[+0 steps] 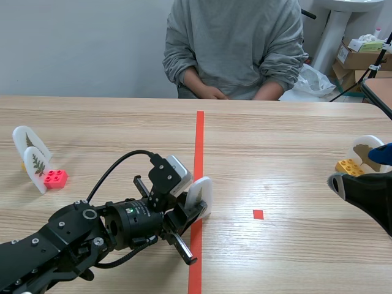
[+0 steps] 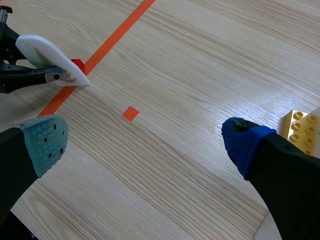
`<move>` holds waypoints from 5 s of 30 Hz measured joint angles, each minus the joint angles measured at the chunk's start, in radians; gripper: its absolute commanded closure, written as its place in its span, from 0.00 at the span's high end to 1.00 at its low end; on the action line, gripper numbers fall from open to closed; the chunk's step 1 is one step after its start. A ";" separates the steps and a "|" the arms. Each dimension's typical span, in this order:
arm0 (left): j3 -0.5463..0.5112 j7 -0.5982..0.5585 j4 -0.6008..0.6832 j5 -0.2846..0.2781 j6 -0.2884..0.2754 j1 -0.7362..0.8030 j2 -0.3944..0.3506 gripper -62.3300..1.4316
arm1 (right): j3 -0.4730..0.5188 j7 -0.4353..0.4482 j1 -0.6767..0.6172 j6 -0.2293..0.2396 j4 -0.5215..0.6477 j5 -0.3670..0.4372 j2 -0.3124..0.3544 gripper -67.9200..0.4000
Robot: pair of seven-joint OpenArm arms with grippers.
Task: Do the leaf sorting experiment
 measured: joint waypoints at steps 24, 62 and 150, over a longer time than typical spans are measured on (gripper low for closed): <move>-0.082 0.147 0.262 -0.118 -0.032 0.060 0.000 0.11 | 0.000 0.000 0.000 0.000 0.000 0.000 0.000 0.94; -0.641 0.214 0.114 -0.311 0.106 0.212 -0.144 0.11 | 0.000 0.002 0.000 0.000 0.000 0.000 -0.003 0.94; -0.641 0.286 1.012 -0.542 -0.059 0.752 -0.363 1.00 | 0.000 0.004 0.000 0.000 0.000 0.000 -0.008 0.94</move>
